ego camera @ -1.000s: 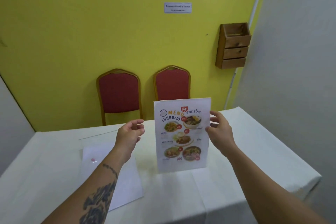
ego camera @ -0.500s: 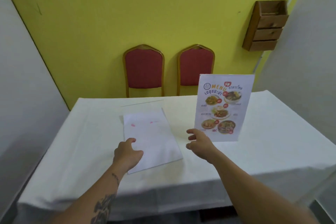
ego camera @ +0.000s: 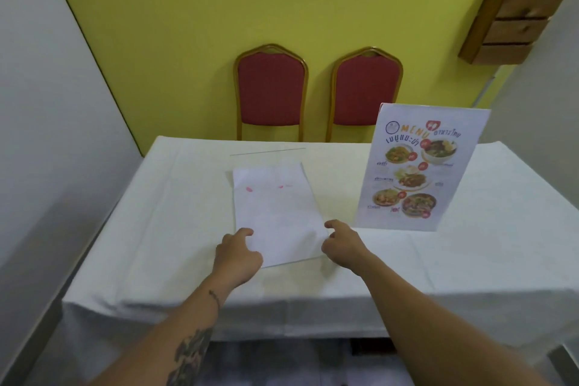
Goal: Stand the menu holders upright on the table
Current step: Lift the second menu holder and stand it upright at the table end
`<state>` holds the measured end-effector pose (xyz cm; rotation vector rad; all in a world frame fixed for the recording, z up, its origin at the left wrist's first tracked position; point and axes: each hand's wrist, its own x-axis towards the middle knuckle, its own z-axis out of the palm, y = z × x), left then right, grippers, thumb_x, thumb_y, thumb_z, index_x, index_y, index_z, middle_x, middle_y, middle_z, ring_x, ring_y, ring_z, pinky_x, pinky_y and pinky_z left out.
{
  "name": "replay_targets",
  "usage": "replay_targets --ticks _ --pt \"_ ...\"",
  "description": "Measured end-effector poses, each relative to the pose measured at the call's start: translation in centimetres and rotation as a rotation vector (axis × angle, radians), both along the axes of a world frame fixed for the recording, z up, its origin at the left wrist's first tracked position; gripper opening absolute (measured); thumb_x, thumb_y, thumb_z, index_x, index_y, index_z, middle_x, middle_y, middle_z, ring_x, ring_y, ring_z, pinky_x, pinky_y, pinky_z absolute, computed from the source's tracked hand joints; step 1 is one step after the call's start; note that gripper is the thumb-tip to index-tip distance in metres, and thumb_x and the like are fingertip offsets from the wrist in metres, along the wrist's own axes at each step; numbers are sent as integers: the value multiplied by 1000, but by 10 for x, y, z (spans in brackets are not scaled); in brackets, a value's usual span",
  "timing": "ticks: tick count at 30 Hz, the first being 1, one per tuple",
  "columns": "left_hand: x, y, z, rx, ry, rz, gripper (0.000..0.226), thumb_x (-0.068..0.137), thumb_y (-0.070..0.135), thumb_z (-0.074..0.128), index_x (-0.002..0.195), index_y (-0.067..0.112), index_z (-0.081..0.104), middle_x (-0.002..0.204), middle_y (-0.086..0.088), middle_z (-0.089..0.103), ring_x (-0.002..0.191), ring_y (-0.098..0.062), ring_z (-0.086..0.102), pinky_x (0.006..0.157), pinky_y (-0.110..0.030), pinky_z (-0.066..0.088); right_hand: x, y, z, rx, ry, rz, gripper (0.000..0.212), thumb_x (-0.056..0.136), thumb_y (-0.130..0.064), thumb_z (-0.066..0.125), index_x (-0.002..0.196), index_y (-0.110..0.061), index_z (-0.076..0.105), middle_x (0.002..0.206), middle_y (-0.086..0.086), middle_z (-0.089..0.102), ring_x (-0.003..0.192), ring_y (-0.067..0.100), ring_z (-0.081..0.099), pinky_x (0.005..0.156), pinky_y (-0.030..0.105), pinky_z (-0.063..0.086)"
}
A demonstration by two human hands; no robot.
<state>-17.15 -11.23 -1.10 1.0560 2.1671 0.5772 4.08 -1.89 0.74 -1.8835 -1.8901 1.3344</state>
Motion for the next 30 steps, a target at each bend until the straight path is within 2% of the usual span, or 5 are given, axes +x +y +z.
replay_targets --ticks 6,11,20,24,30 --pt "-13 -4 6 147 -106 98 43 90 17 43 131 26 53 136 -8 53 72 0 50 55 -17 38 0 -2 4 -71 106 -73 62 84 -6 50 144 -17 45 132 17 58 100 28 59 76 31 49" --pt "-41 -4 31 279 -221 193 38 89 13 38 99 26 72 113 -7 70 89 -20 67 83 -36 55 8 5 31 81 169 -96 57 85 2 40 136 -12 59 119 14 65 103 26 61 78 28 53" --pt "-54 -7 65 563 -383 205 37 81 1 64 83 35 78 89 15 75 83 -4 68 66 -15 49 11 11 76 337 383 -108 41 78 12 65 104 -17 78 98 2 68 94 16 62 78 26 50" --pt "-46 2 81 688 -485 241 15 78 12 76 80 26 77 73 15 73 69 2 65 69 -22 47 6 14 88 399 545 -230 28 83 3 69 78 -23 75 61 -4 56 45 0 46 44 13 36" --pt "-50 24 124 828 -591 266 4 78 17 74 78 20 73 77 9 71 74 -6 62 75 -28 46 -6 33 132 470 711 -241 25 84 1 68 72 -21 70 65 -2 51 51 4 44 46 14 35"
